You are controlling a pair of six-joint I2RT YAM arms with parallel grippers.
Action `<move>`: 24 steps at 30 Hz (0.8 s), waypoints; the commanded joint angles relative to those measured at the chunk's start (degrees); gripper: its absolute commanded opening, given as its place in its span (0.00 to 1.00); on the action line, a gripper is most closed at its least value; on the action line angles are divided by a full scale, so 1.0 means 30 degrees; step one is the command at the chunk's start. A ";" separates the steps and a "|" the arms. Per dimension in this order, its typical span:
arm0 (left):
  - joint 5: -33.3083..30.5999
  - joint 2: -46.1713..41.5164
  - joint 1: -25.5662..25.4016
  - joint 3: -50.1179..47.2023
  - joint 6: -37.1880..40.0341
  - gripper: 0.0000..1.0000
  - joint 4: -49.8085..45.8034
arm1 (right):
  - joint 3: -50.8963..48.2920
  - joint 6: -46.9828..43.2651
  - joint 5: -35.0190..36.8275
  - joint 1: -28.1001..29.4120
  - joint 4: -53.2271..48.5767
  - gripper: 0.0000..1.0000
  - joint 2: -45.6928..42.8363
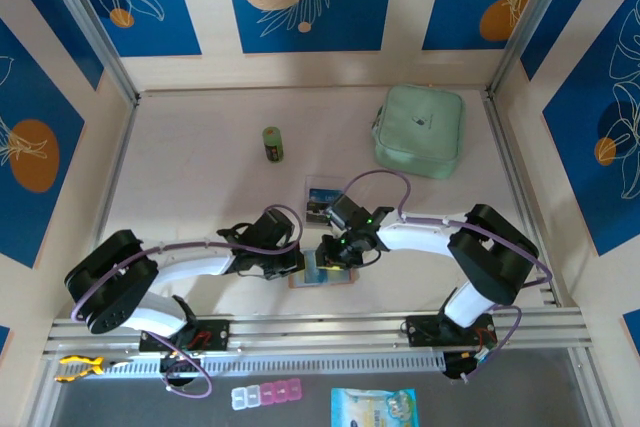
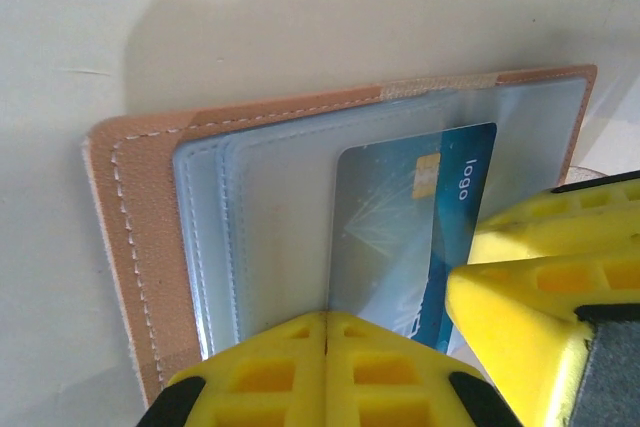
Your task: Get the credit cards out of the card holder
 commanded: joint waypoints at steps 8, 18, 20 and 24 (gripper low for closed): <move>-0.0384 0.0336 -0.0143 -0.0124 0.0336 0.01 -0.0705 | -0.0321 0.0421 -0.1309 -0.0264 0.0854 0.24 -0.0135; -0.0428 0.0310 -0.0151 -0.0061 0.0338 0.01 -0.0720 | -0.0295 -0.0056 -0.0636 -0.0369 -0.0073 0.15 -0.0590; -0.0473 0.0226 -0.0150 -0.0065 0.0347 0.01 -0.0778 | -0.0070 -0.0359 -0.0187 -0.0376 -0.0835 0.15 -0.0642; -0.0502 0.0133 -0.0133 -0.0035 0.0392 0.01 -0.0961 | 0.0313 -0.1027 0.0605 -0.0414 -0.2144 0.13 -0.0843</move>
